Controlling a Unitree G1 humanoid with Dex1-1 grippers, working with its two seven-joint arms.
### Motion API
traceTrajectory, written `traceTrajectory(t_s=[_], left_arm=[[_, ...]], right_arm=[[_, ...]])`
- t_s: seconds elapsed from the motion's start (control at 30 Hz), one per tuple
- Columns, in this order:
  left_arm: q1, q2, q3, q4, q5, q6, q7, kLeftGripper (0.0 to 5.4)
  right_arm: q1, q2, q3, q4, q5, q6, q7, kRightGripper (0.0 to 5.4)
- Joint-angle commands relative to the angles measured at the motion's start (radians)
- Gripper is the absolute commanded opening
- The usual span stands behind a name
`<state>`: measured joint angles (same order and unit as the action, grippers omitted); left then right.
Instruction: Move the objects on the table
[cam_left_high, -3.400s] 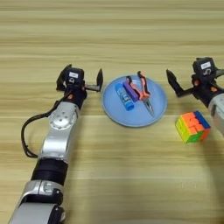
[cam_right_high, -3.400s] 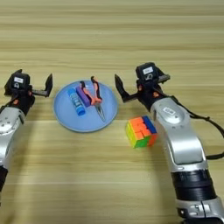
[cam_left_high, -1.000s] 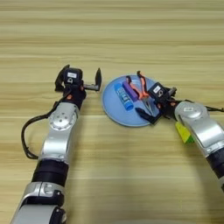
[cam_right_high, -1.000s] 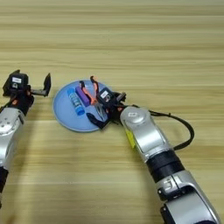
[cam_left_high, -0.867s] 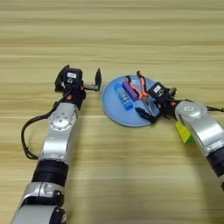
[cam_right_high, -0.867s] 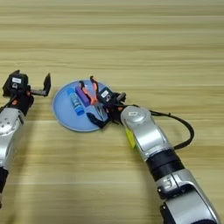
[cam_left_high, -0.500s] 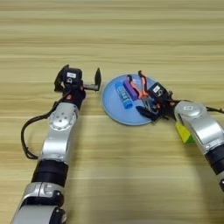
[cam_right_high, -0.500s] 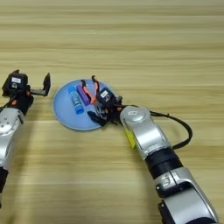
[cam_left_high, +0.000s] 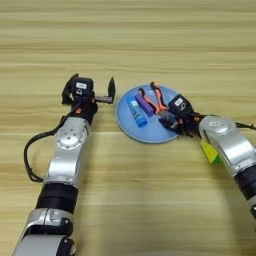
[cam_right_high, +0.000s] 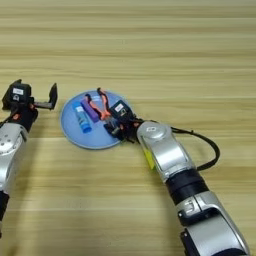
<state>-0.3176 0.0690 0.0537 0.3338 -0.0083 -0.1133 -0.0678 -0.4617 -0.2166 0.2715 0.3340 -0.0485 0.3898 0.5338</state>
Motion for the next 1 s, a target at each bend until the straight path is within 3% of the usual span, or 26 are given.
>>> traceTrajectory(t_s=[0.03,0.2,1.0], left_arm=[[0.006,0.003,0.002,-0.004,-0.002,0.015,0.005,5.4],[0.004,0.004,0.002,-0.003,-0.002,0.016,0.004,5.4],[0.004,0.005,0.003,0.003,-0.005,0.013,-0.001,5.4]], right_arm=[[0.009,0.004,0.007,0.001,-0.008,0.021,-0.001,1.47],[0.011,0.006,0.005,-0.01,-0.01,0.02,-0.009,0.91],[0.039,0.022,-0.088,-0.142,0.056,0.029,-0.048,0.89]])
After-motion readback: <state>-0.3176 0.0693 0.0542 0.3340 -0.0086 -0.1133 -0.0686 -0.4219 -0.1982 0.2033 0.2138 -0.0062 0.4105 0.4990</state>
